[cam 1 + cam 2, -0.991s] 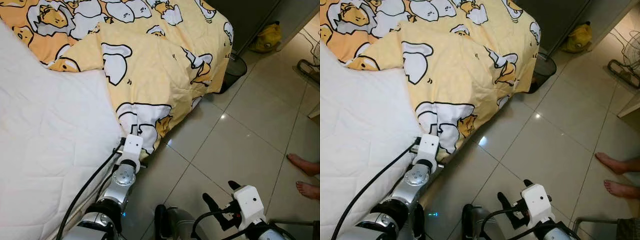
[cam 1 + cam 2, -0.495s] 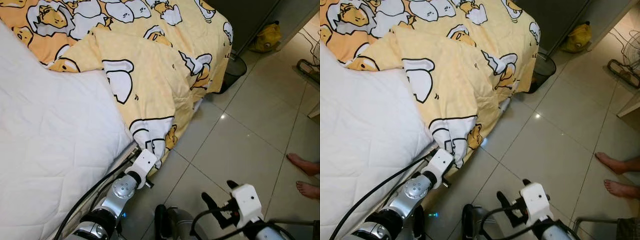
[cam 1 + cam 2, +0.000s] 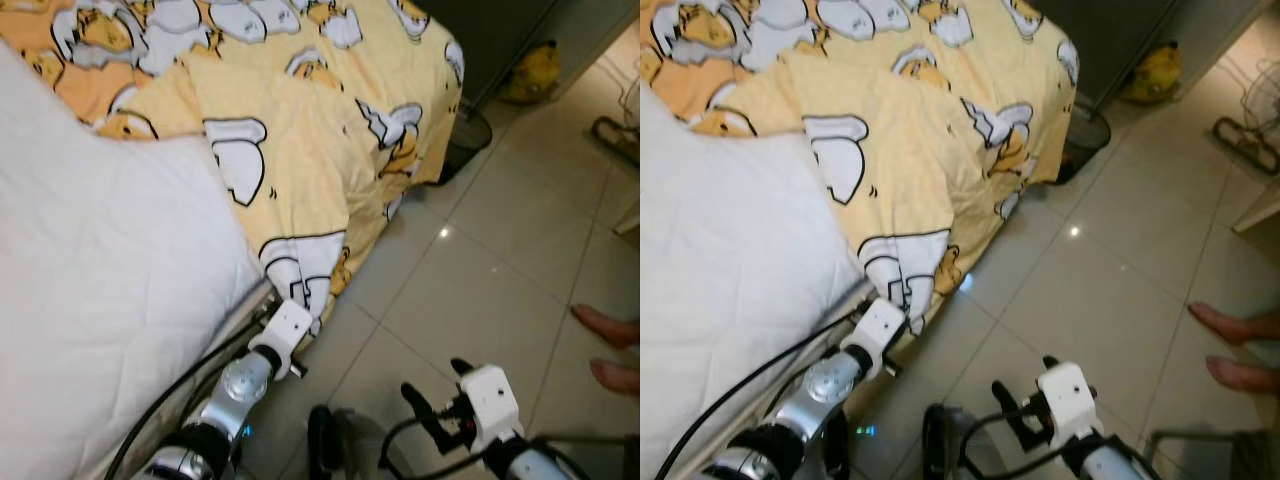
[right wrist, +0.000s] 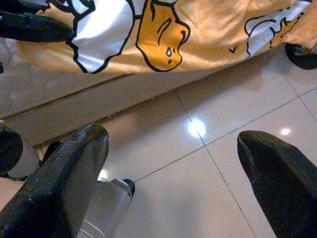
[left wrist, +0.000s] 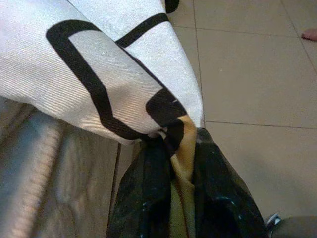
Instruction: Clean up the room
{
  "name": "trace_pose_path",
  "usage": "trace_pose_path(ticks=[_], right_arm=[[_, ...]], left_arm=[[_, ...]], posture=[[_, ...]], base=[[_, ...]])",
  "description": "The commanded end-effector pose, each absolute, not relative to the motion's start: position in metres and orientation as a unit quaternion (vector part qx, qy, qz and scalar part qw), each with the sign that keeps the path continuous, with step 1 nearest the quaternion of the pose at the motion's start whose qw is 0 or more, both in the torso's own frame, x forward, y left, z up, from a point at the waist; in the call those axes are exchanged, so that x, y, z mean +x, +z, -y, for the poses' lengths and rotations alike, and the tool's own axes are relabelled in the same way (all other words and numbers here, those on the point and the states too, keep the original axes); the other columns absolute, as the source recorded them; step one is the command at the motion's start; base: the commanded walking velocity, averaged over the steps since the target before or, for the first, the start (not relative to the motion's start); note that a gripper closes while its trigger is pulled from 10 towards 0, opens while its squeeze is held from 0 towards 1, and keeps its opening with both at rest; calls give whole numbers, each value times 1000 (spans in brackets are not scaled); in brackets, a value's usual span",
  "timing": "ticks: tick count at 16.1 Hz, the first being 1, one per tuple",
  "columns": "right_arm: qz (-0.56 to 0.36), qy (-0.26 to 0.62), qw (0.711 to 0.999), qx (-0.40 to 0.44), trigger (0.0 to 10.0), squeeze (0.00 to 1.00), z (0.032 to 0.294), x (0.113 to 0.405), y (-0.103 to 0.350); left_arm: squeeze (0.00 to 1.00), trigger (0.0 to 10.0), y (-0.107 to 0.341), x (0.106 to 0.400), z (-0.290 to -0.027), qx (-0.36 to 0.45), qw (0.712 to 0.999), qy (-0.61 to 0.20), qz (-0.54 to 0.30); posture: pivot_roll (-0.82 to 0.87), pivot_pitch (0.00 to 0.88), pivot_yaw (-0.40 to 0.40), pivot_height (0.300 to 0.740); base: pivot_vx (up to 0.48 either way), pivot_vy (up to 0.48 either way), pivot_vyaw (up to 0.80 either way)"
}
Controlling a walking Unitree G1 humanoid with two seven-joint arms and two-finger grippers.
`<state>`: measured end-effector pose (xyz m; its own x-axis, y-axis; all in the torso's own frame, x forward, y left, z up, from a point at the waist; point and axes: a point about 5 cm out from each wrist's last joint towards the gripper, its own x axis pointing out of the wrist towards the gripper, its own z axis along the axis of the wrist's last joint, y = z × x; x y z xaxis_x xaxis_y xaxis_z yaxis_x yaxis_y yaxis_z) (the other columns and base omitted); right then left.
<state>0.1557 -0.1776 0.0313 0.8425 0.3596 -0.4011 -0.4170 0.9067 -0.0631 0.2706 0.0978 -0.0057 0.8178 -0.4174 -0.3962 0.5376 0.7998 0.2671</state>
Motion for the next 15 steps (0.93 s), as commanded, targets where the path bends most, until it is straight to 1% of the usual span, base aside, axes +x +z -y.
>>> trace_pose_path(ticks=[1,3,4,6,7,8,9,10,13,15], right_arm=[[-211,197,954,-78,10000,0,184,149,25],[-213,202,953,-78,10000,0,183,148,24],[-213,202,953,-77,10000,0,182,148,24],[-214,202,952,-78,10000,0,182,149,23],[-216,203,952,-78,10000,0,182,149,22],[-216,204,952,-78,10000,0,182,149,22],[-217,205,951,-78,10000,0,182,149,22],[-217,207,951,-79,10000,0,182,149,22],[-220,210,949,-81,10000,0,182,149,21],[-223,213,948,-83,10000,0,183,148,20]], left_arm=[[0,10000,-15,259,-90,191,927,-274,-174],[0,10000,-18,253,-84,194,920,-293,-175],[0,10000,-19,250,-77,189,914,-313,-176],[0,10000,-23,239,-56,189,893,-366,-181],[0,10000,-27,224,-35,159,872,-419,-197],[0,10000,-29,218,-27,140,865,-437,-206],[0,10000,-30,207,-16,120,850,-467,-211],[0,10000,-31,194,2,92,835,-496,-220],[0,10000,-24,182,31,18,817,-525,-238],[0,10000,-19,172,49,-71,779,-560,-273]], posture=[[-156,191,-189,722],[-156,191,-189,722],[-158,193,-188,722],[-157,194,-186,722],[-157,196,-184,722],[-157,196,-184,722],[-163,199,-181,722],[-164,200,-183,722],[-169,201,-187,722],[-171,202,-188,722]], base=[[-330,0,0],[-317,0,0],[0,0,0],[0,0,0],[0,0,0],[0,0,0],[0,0,0],[0,0,0],[0,0,0],[0,0,0]])
